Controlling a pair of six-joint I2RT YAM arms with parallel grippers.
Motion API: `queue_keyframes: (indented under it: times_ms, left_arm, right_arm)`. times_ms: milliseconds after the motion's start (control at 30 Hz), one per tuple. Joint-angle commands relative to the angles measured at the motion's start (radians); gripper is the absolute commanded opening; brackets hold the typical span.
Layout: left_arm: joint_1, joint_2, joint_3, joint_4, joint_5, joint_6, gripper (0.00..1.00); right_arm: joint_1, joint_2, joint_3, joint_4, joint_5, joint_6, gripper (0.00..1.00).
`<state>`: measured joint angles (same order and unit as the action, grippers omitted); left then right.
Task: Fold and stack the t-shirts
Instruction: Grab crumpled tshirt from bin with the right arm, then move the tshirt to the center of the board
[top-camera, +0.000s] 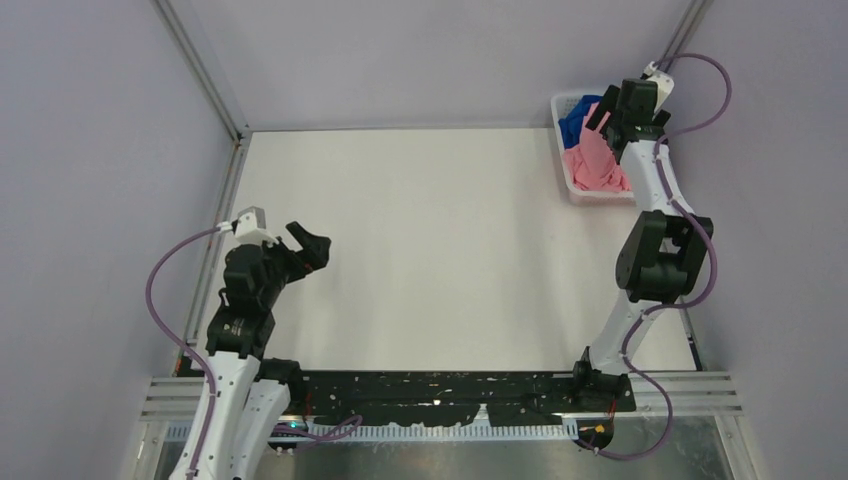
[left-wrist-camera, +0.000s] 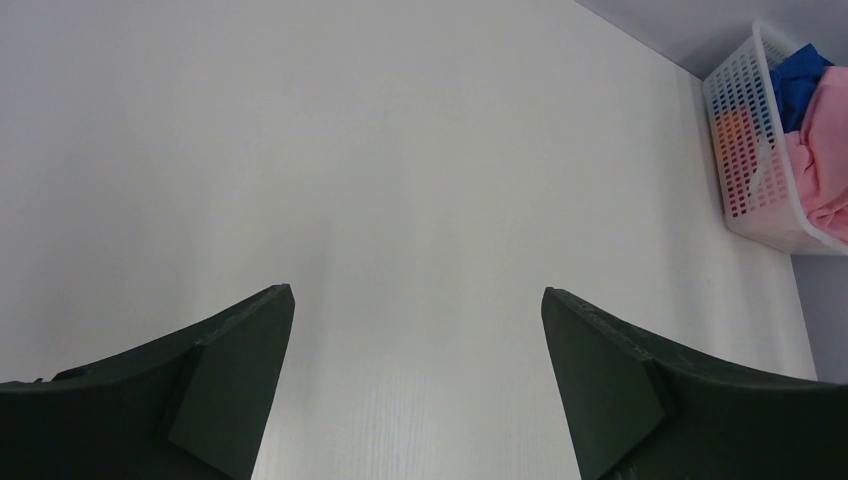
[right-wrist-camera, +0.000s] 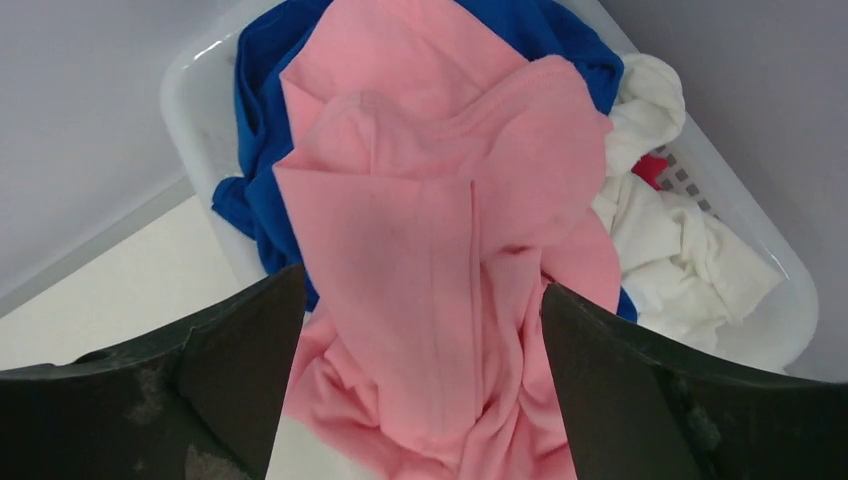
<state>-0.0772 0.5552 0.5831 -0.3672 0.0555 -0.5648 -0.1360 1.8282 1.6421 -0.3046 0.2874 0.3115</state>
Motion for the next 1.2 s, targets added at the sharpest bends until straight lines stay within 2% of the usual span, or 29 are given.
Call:
queue_keyframes:
  times_ms: [0,200,267,300,333,367,500,533,700,833,900,1033,1167]
  left_arm:
    - [0.001,0.025,-0.001,0.074,0.003,0.024,0.99]
    - [0.001,0.067,0.012,0.074,-0.008,0.028,0.99]
    - [0.0,0.076,0.014,0.072,-0.013,0.03,0.99]
    - [0.0,0.079,0.016,0.071,-0.016,0.03,0.99]
    - [0.0,0.08,0.018,0.07,-0.016,0.03,0.99]
    - [0.001,0.081,0.019,0.068,-0.016,0.031,0.99]
    - [-0.001,0.071,0.017,0.068,-0.01,0.031,0.99]
    - [0.0,0.066,0.016,0.066,-0.01,0.031,0.99]
    - [0.0,0.037,0.008,0.069,-0.003,0.022,0.99]
    - [0.0,0.025,0.011,0.066,0.015,0.016,0.99]
    - [0.0,0.021,0.015,0.059,0.022,0.011,0.99]
    - [0.001,0.023,0.036,0.029,0.034,-0.005,0.99]
    - [0.0,0.035,0.055,0.001,0.055,-0.025,0.99]
  right_arm:
    - [-0.009,0.149,0.215,-0.117,0.067,-0.07,0.93]
    - [-0.022,0.306,0.352,-0.129,0.087,-0.074,0.87]
    - [-0.024,0.333,0.374,-0.129,0.079,-0.074,0.72]
    - [-0.025,0.341,0.384,-0.126,0.07,-0.074,0.54]
    - [-0.025,0.341,0.388,-0.122,0.065,-0.073,0.46]
    - [-0.025,0.332,0.391,-0.111,0.046,-0.078,0.33]
    - [-0.024,0.248,0.401,-0.085,0.003,-0.089,0.11]
    - [-0.025,0.209,0.403,-0.084,0.005,-0.092,0.08]
    - [-0.025,0.039,0.386,-0.079,-0.003,-0.106,0.05]
    - [-0.025,-0.118,0.345,-0.063,-0.093,-0.105,0.05]
    - [-0.025,-0.191,0.322,-0.054,-0.164,-0.094,0.05]
    - [-0.011,-0.329,0.302,-0.049,-0.445,-0.047,0.05]
    - [0.093,-0.413,0.3,-0.093,-0.576,-0.072,0.05]
